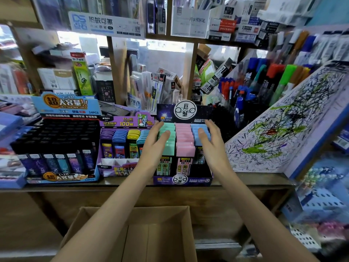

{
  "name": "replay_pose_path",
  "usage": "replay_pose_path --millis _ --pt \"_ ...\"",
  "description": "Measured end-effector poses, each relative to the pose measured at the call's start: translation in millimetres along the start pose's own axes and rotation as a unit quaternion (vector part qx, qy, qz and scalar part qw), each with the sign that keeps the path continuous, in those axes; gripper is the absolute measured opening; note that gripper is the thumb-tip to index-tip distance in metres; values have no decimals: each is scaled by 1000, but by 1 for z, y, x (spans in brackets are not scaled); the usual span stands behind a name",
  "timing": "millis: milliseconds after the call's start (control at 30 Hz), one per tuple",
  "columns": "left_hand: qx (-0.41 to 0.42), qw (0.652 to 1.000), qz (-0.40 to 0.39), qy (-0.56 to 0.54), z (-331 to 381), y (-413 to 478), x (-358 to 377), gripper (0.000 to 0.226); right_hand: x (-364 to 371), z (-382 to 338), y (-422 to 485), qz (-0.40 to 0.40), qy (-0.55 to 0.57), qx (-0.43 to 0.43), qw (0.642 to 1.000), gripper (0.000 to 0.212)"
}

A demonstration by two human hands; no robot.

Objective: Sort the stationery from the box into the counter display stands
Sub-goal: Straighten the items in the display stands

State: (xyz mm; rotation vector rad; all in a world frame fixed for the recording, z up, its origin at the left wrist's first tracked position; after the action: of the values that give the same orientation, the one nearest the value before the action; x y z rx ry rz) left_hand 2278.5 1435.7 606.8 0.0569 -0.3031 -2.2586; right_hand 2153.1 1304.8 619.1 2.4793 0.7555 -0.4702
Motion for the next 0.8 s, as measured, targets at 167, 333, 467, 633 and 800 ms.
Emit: replay_pose_path --millis 167,333,467,633,800 --pt "288 904 -42 312 45 -47 14 41 11 -35 -31 -99 -193 -239 946 52" --pt "256 845 -60 466 26 -46 13 45 29 -24 -31 -144 -368 -266 879 59" --pt "276 838 -84 462 28 -39 12 41 30 -31 -31 -116 -382 -279 873 55" --pt "258 863 -128 415 25 -33 8 44 31 -36 -30 -125 -372 -257 883 58" --pt "299 879 -53 368 42 -50 -31 43 27 -70 -44 -74 -302 -318 896 43"
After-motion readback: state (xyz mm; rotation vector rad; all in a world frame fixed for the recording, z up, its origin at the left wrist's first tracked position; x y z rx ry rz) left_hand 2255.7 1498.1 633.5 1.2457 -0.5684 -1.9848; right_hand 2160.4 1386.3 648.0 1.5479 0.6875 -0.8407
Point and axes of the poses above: each hand's wrist, its own y-axis towards the middle knuckle, its own x-axis out of the palm, z = x × y, the point moved 9 cm from there along y, towards the middle knuckle, and after that the axes turned 8 degrees about -y, right-handed, at the moved point
